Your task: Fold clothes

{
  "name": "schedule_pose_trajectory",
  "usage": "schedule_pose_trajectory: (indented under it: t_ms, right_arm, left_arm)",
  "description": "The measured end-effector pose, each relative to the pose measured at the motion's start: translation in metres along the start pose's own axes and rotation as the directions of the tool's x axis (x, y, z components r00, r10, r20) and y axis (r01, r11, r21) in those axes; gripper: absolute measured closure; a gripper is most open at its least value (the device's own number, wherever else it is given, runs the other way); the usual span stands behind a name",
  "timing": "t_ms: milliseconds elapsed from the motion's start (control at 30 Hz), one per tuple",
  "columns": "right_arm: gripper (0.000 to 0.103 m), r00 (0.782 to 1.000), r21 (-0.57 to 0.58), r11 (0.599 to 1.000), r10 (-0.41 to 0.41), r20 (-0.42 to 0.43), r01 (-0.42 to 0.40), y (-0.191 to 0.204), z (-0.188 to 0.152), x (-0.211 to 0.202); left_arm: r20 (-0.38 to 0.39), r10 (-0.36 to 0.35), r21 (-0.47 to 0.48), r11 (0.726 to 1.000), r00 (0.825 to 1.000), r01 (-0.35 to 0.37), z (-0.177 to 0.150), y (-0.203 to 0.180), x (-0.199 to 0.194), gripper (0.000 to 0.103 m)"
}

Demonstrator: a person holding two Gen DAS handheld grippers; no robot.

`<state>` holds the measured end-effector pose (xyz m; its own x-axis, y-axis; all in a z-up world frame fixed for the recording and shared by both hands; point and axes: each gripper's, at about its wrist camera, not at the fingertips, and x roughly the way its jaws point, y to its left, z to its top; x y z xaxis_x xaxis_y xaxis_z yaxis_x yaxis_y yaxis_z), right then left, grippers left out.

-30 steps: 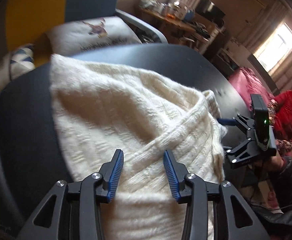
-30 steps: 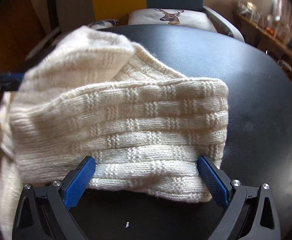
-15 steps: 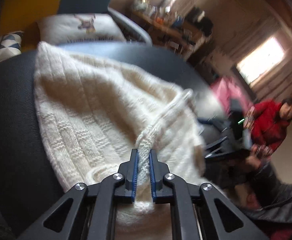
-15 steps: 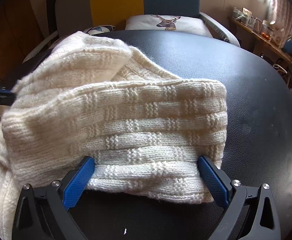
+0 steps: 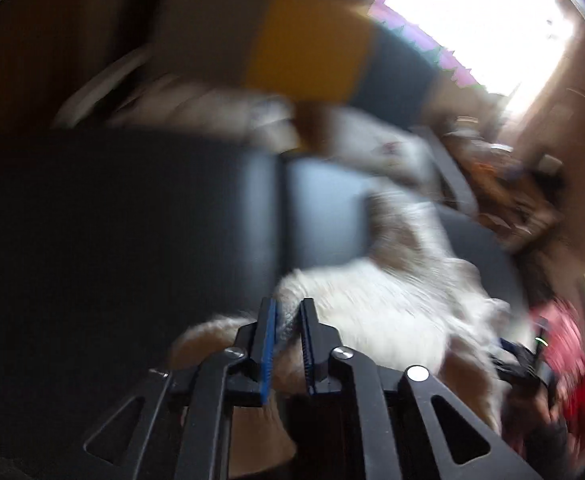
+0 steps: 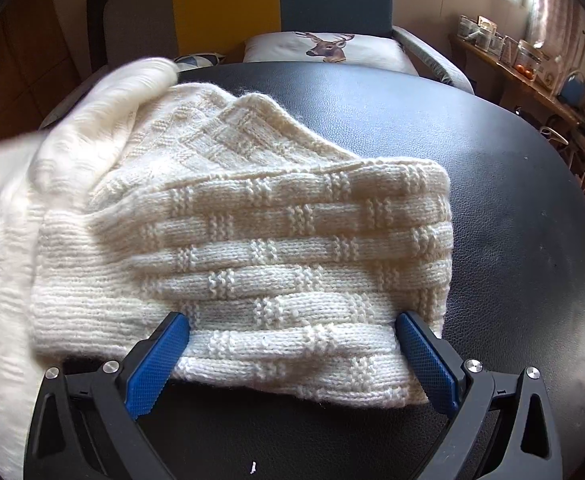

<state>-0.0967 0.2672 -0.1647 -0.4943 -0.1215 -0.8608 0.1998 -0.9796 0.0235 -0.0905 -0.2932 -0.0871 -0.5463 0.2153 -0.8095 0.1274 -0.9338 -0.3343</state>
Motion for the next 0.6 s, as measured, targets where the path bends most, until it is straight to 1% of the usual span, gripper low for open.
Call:
schedule_pose_trajectory:
  t_ms: [33,67,100,133,167,200,233,267,300,333,367,400,433,467,533,600]
  right_arm:
    - [0.0,1.0,0.003,1.0,-0.003,-0.001,0.003,0.0,0.0,0.0]
    - [0.0,1.0,0.005,1.0,-0.007,-0.001,0.007,0.0,0.0,0.0]
    - [0.0,1.0,0.007,1.0,-0.008,-0.001,0.008,0.0,0.0,0.0]
    - [0.0,1.0,0.007,1.0,-0.008,-0.001,0.008,-0.001,0.001,0.0]
    - [0.0,1.0,0.006,1.0,-0.007,-0.002,0.007,-0.002,0.002,0.0]
    - [0.0,1.0,0.006,1.0,-0.009,-0.004,0.009,-0.002,0.003,0.0]
    - [0.0,1.0,0.007,1.0,-0.01,-0.006,0.01,-0.002,0.003,0.0]
    - [0.0,1.0,0.009,1.0,-0.012,-0.007,0.012,-0.001,0.004,0.0]
    - [0.0,1.0,0.012,1.0,-0.015,-0.007,0.015,-0.001,0.004,0.0]
    - [0.0,1.0,0.015,1.0,-0.018,-0.005,0.018,0.0,0.004,0.0]
    - [0.0,1.0,0.017,1.0,-0.02,-0.003,0.021,0.0,0.003,0.0]
    - [0.0,1.0,0.018,1.0,-0.021,-0.001,0.021,0.001,0.003,0.0]
    - [0.0,1.0,0.018,1.0,-0.021,-0.001,0.021,0.001,0.003,0.0]
    - [0.0,1.0,0.017,1.0,-0.02,-0.002,0.02,0.0,0.003,0.001]
    - [0.0,1.0,0.017,1.0,-0.019,-0.002,0.019,0.0,0.004,0.001]
    - [0.0,1.0,0.015,1.0,-0.017,-0.003,0.017,0.0,0.004,0.001]
  left_arm:
    - [0.001,0.021,-0.023,1.0,1.0,-0.021,-0.001,0.005,-0.002,0.095]
    - [0.027,0.03,-0.048,0.998,0.999,-0.029,-0.003,0.009,-0.008,0.094]
    - [0.068,0.015,-0.086,0.996,0.998,-0.009,-0.01,0.012,-0.02,0.091]
    - [0.089,-0.017,-0.106,0.994,0.996,0.026,-0.015,0.012,-0.028,0.087]
    - [0.105,-0.083,-0.124,0.988,0.991,0.096,-0.022,0.009,-0.036,0.087]
    - [0.099,-0.184,-0.116,0.974,0.978,0.195,-0.031,0.0,-0.039,0.085]
    - [0.074,-0.262,-0.092,0.959,0.962,0.269,-0.042,-0.015,-0.038,0.083]
    - [0.045,-0.337,-0.068,0.938,0.94,0.34,-0.053,-0.03,-0.035,0.083]
    - [0.008,-0.397,-0.052,0.916,0.918,0.397,-0.066,-0.047,-0.029,0.082]
    - [-0.042,-0.457,-0.053,0.889,0.888,0.455,-0.078,-0.066,-0.018,0.08]
    - [-0.079,-0.503,-0.072,0.864,0.861,0.498,-0.089,-0.084,-0.005,0.079]
    - [-0.113,-0.546,-0.094,0.837,0.83,0.538,-0.099,-0.101,0.008,0.077]
    - [-0.151,-0.573,-0.105,0.82,0.806,0.563,-0.108,-0.12,0.022,0.075]
    - [-0.172,-0.589,-0.121,0.808,0.79,0.576,-0.112,-0.133,0.033,0.075]
    - [-0.212,-0.618,-0.155,0.786,0.757,0.598,-0.12,-0.156,0.055,0.064]
    - [-0.244,-0.603,-0.172,0.797,0.759,0.579,-0.123,-0.177,0.076,0.058]
